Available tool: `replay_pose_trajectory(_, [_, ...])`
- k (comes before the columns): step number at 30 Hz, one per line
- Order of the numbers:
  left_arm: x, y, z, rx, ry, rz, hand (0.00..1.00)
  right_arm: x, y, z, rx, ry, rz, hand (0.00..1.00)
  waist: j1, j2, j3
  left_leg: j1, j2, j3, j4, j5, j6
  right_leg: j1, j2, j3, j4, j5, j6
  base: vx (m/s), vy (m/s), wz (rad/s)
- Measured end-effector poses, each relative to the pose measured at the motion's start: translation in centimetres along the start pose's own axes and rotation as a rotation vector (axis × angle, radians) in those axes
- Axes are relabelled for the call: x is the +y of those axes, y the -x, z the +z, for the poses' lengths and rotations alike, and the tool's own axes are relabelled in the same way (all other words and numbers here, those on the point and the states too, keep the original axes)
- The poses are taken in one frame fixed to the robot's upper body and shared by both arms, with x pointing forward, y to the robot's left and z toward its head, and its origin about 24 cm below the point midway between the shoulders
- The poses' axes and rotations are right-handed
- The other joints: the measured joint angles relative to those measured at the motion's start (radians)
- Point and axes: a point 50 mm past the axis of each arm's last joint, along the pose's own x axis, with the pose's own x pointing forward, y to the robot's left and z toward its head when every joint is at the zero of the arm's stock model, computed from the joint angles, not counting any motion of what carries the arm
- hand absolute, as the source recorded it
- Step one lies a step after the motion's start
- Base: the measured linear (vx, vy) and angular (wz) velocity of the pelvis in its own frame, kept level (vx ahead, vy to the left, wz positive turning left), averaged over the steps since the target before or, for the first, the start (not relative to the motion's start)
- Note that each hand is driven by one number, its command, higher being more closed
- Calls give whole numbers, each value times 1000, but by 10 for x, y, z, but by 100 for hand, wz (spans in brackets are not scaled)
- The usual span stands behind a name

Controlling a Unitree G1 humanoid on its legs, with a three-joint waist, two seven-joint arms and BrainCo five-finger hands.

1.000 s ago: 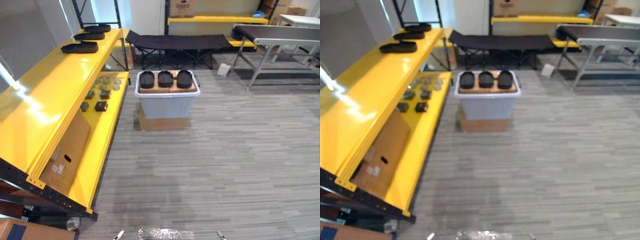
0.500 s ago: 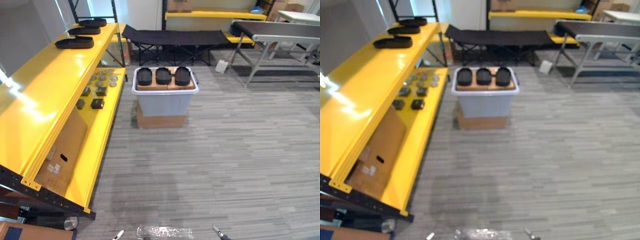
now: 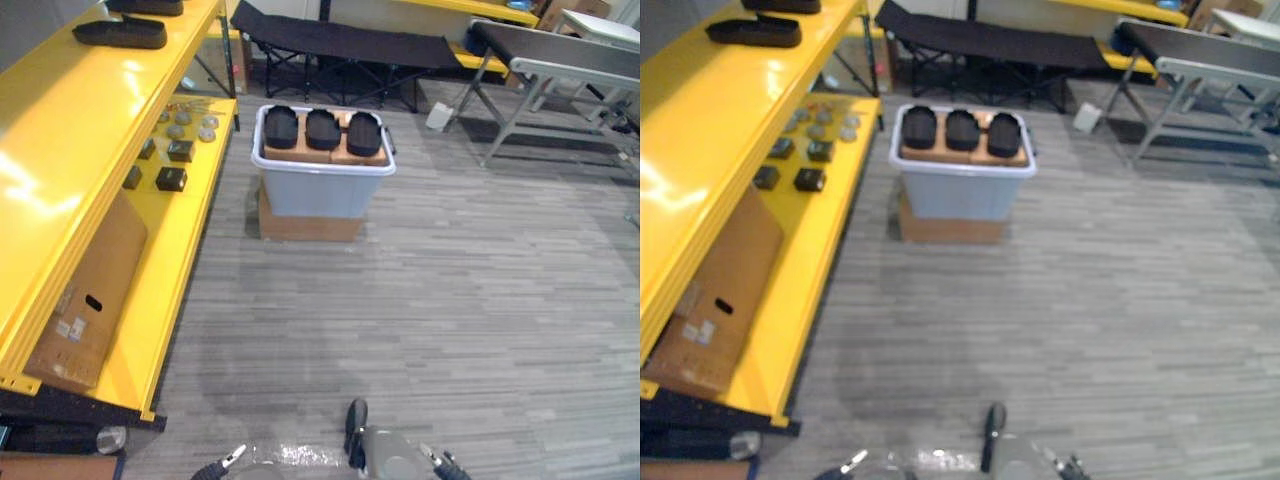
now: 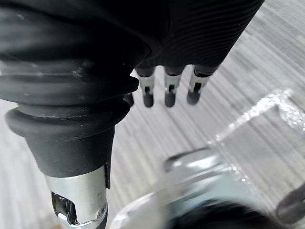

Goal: Walk over and take plastic housings, then place them on the shelf

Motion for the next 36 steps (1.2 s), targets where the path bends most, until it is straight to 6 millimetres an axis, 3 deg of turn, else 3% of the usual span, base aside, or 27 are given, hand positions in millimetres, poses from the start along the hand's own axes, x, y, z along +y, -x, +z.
replay_pose_trajectory(1, [-5, 0, -8, 0, 57, -14, 0, -3, 1, -2, 11, 0, 3, 0, 0, 20, -33, -15, 38, -7, 68, -10, -25, 4, 35, -12, 5, -13, -34, 602, -301, -9])
replay_pose_trajectory(2, [-8, 0, -6, -31, 113, -18, 0, -2, -1, 4, -2, 1, 7, 0, 2, 27, -42, -83, 77, -16, 235, 11, -61, 24, 58, -13, -5, -20, -52, 617, -308, -13])
replay_pose_trajectory(3, [-9, 0, -4, -48, 137, -16, 0, -2, -1, 7, -12, 6, 10, 0, 2, 31, -45, -126, 96, -33, 335, 32, -68, 39, 68, -13, -14, -27, -61, 588, -315, -19])
replay_pose_trajectory(4, [-10, 0, 1, -74, 177, -9, 0, -2, -2, 16, -41, 19, 20, 0, 3, 55, -43, -219, 147, -40, 551, 109, -65, 91, 94, -12, -51, -42, -75, 496, -218, -6])
replay_pose_trajectory(5, [-11, 0, 3, -93, 219, -7, 0, -5, -2, 19, -47, 27, 14, 0, 2, 70, -35, -289, 207, -24, 728, 102, -56, 165, 121, -10, -98, -50, -88, 496, -188, 0])
replay_pose_trajectory(7, [-10, 0, 0, -73, 225, -7, 0, -5, -3, 19, -39, 28, 14, 0, 8, 66, -24, -350, 202, -23, 807, 78, -34, 286, 127, -6, -155, -62, -100, 459, -129, -10])
replay_pose_trajectory(9, [-9, 0, -5, -58, 221, -17, 0, 3, -6, 25, -61, 26, 39, 0, 34, 48, -17, -413, 128, -14, 683, 60, -16, 345, 100, 19, -187, -82, -91, 351, -35, -41])
replay_pose_trajectory(11, [-8, 1, -11, -44, 217, -23, 0, 9, -9, 38, -102, 30, 51, 0, 55, 47, -14, -464, 31, -31, 386, 88, -22, 360, 73, 53, -197, -119, -85, 240, 72, -44])
replay_pose_trajectory(12, [-6, 3, -20, -26, 219, -17, 0, 10, -10, 43, -115, 34, 52, 0, 62, 56, -9, -478, -13, -41, 163, 164, -25, 377, 67, 72, -201, -141, -81, 216, 110, -30])
replay_pose_trajectory(13, [-5, 4, -29, -10, 215, -11, 0, 11, -11, 45, -119, 36, 50, 0, 71, 68, -2, -489, -29, -66, 61, 232, -30, 401, 71, 85, -210, -155, -77, 390, 236, -64])
replay_pose_trajectory(14, [-1, 8, -49, 39, 211, 9, 0, 13, -11, 45, -115, 46, 58, 0, 100, 72, -1, -484, -24, -72, 66, 331, -26, 438, 78, 132, -219, -187, -80, 358, 235, -63])
replay_pose_trajectory(15, [1, 9, -55, 55, 213, 18, 0, 15, -11, 44, -112, 56, 65, 0, 107, 66, -3, -486, -26, -65, 84, 350, 3, 444, 74, 147, -218, -204, -83, 467, 290, -69])
replay_pose_trajectory(17, [6, 11, -58, 70, 176, 26, 0, 23, -14, 53, -128, 80, 88, 0, 116, 26, 7, -500, -42, -30, 173, 296, 88, 433, 39, 179, -158, -285, -83, 461, 220, -31])
replay_pose_trajectory(18, [15, 12, -56, 67, 155, 47, 0, 25, -14, 55, -132, 73, 89, 0, 117, -8, 6, -497, -74, -16, 193, 252, 121, 403, 9, 197, -68, -306, -57, 515, 198, -19])
replay_pose_trajectory(20, [16, 11, -51, 62, 145, 54, 0, 31, -16, 64, -155, 61, 89, 0, 105, -13, 21, -458, -84, -3, 185, 220, 131, 293, -18, 202, 210, -295, 100, 372, 155, -14])
replay_pose_trajectory(21, [18, 10, -43, 47, 130, 55, 0, 36, -17, 62, -149, 58, 90, 0, 99, -16, 26, -404, -93, -1, 170, 198, 132, 183, -43, 194, 463, -268, 183, 385, 170, -3])
replay_pose_trajectory(22, [24, 10, -36, 46, 110, 71, 0, 36, -17, 56, -132, 64, 91, 0, 93, -27, 33, -333, -107, -2, 146, 183, 132, 135, -78, 159, 593, -291, 174, 457, 184, 6])
replay_pose_trajectory(24, [25, 9, -24, 13, 82, 57, 0, 34, -15, 49, -121, 92, 87, 0, 85, -19, 40, -250, -111, -10, 121, 167, 129, 112, -103, 85, 554, -322, 118, 371, 54, 31])
replay_pose_trajectory(27, [-1, 1, 16, -90, 29, -31, 0, 31, -15, 50, -135, 95, 68, 0, 61, -17, 40, -194, -108, -83, 75, 156, 115, 68, -105, 40, 281, -320, 108, 335, -38, 64])
replay_pose_trajectory(28, [-17, -1, 37, -148, 42, -89, 0, 28, -14, 51, -139, 71, 54, 0, 59, -6, 43, -185, -86, -115, 79, 135, 103, 44, -104, 44, 125, -268, 99, 332, -101, 72])
replay_pose_trajectory(29, [-22, -2, 42, -164, 54, -105, 0, 27, -14, 51, -138, 65, 50, 0, 58, 0, 41, -185, -73, -125, 94, 117, 92, 40, -101, 45, 66, -234, 89, 319, -140, 47])
replay_pose_trajectory(31, [-32, -1, 47, -191, 72, -132, 0, 23, -13, 48, -134, 58, 42, 0, 60, 6, 34, -166, -29, -141, 145, 48, 55, 35, -76, 53, -40, -140, 76, 348, -216, 19])
replay_pose_trajectory(32, [-34, -1, 44, -186, 81, -135, 0, 23, -12, 45, -128, 57, 41, 0, 60, -1, 28, -151, -18, -145, 160, 21, 36, 36, -69, 55, -53, -106, 72, 426, -309, 15])
replay_pose_trajectory(33, [-33, -2, 39, -177, 100, -131, 0, 25, -11, 37, -113, 46, 43, 0, 59, -28, 3, -141, -19, -156, 160, -5, 10, 39, -71, 54, -67, -69, 59, 490, -374, 23])
replay_pose_trajectory(34, [-34, -2, 36, -171, 117, -125, 0, 23, -10, 35, -108, 27, 32, 0, 58, -23, -2, -132, -4, -167, 163, -24, -8, 42, -68, 49, -57, 28, 56, 568, -452, 41])
replay_pose_trajectory(35, [-40, -4, 26, -144, 144, -121, 0, 14, -9, 36, -104, 27, -1, 0, 57, 22, -29, -131, 49, -180, 162, -32, -33, 32, -28, 15, -20, 12, 29, 475, -361, 39])
replay_pose_trajectory(36, [-42, -4, 22, -137, 162, -121, 0, 8, -9, 35, -94, 33, -16, 0, 58, 41, -39, -138, 64, -180, 177, -25, -44, 32, -14, 1, -15, -13, 20, 434, -313, 38])
